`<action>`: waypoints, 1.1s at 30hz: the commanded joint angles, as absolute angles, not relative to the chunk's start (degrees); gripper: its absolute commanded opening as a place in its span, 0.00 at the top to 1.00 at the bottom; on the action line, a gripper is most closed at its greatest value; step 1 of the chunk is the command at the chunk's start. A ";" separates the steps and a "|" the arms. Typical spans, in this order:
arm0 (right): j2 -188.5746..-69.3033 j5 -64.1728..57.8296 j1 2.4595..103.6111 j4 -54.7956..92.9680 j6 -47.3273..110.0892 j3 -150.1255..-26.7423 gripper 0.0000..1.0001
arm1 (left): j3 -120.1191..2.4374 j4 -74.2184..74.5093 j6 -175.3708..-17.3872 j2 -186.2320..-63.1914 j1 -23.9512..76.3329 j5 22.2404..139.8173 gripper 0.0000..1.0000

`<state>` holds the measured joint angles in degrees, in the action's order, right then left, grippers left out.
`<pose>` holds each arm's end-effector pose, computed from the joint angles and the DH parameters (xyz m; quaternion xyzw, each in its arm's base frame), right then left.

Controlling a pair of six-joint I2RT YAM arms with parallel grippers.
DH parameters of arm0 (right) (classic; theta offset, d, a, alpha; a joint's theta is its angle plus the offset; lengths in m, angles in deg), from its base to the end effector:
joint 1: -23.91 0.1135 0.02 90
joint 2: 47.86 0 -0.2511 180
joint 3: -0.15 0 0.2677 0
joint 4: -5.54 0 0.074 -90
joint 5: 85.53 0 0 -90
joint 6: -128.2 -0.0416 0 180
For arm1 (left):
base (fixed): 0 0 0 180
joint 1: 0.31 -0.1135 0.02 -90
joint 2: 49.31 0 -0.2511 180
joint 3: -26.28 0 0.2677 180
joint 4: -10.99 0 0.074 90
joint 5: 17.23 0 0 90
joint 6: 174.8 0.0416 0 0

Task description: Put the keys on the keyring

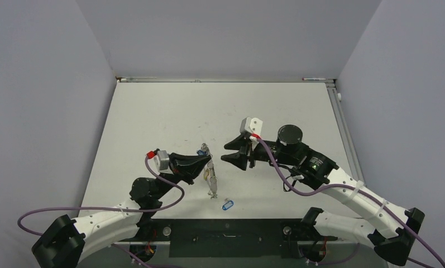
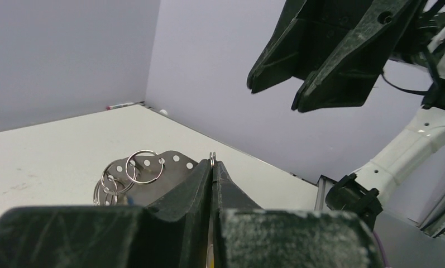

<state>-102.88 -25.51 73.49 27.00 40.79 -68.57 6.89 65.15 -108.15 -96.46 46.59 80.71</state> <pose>0.1431 0.2001 0.3678 -0.4727 0.5788 0.4320 0.5049 0.1252 -0.1422 0.2241 0.1649 0.5026 -0.5177 0.6725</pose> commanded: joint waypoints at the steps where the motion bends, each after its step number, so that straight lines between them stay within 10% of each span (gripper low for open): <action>1: -105.53 -37.64 73.37 27.96 42.50 -71.90 0.62 | 5.39 72.33 -110.43 -94.57 46.90 83.91 1.00; 33: -114.05 -46.25 73.47 26.24 43.70 -75.74 0.68 | 4.76 81.17 -116.11 -95.62 47.97 91.34 1.00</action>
<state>-112.92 -45.38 73.38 29.54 42.14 -73.75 6.89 75.08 -115.02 -95.61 47.42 90.64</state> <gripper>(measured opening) 0.337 0.004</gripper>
